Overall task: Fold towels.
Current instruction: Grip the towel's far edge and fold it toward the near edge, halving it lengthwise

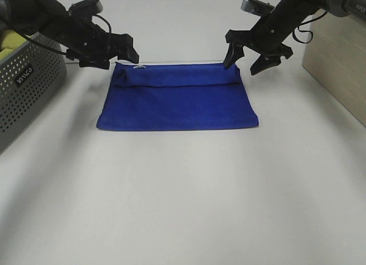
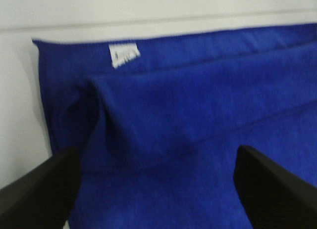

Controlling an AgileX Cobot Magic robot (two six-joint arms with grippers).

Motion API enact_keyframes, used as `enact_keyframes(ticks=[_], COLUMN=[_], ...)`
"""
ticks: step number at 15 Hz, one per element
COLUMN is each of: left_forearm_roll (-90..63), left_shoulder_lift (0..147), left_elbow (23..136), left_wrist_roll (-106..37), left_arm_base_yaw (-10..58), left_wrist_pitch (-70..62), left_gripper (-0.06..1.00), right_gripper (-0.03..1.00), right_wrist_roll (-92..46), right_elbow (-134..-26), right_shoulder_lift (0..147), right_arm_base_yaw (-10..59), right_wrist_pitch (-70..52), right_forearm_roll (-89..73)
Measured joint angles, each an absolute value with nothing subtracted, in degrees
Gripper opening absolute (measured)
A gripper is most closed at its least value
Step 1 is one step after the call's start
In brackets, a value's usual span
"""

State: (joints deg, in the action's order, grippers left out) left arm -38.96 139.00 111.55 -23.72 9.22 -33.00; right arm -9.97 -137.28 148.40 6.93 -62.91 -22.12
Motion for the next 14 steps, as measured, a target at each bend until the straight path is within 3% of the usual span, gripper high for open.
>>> enact_keyframes(ticks=[4, 9, 11, 14], left_forearm_roll=[-27.33, -26.13, -23.26, -20.00], left_shoulder_lift=[139.00, 137.97, 137.51, 134.47], left_elbow=[111.55, 111.55, 111.55, 106.57], left_wrist_roll=[-5.44, -4.18, -4.01, -2.46], left_arm_base_yaw=[9.22, 9.22, 9.22, 9.05], left_wrist_pitch=[-45.49, -53.11, -56.55, -55.29], left_gripper=[0.70, 0.68, 0.68, 0.67], right_gripper=[0.74, 0.71, 0.70, 0.70], right_wrist_roll=[-8.48, -6.76, -7.22, -8.19], right_elbow=[-137.28, -131.32, -124.16, -121.01], right_shoulder_lift=[148.68, 147.08, 144.56, 143.35], right_arm_base_yaw=[6.93, 6.93, 6.93, 6.93], right_wrist_pitch=[-69.16, -69.44, -69.50, -69.67], right_forearm_roll=[-21.66, -20.17, -17.82, -17.59])
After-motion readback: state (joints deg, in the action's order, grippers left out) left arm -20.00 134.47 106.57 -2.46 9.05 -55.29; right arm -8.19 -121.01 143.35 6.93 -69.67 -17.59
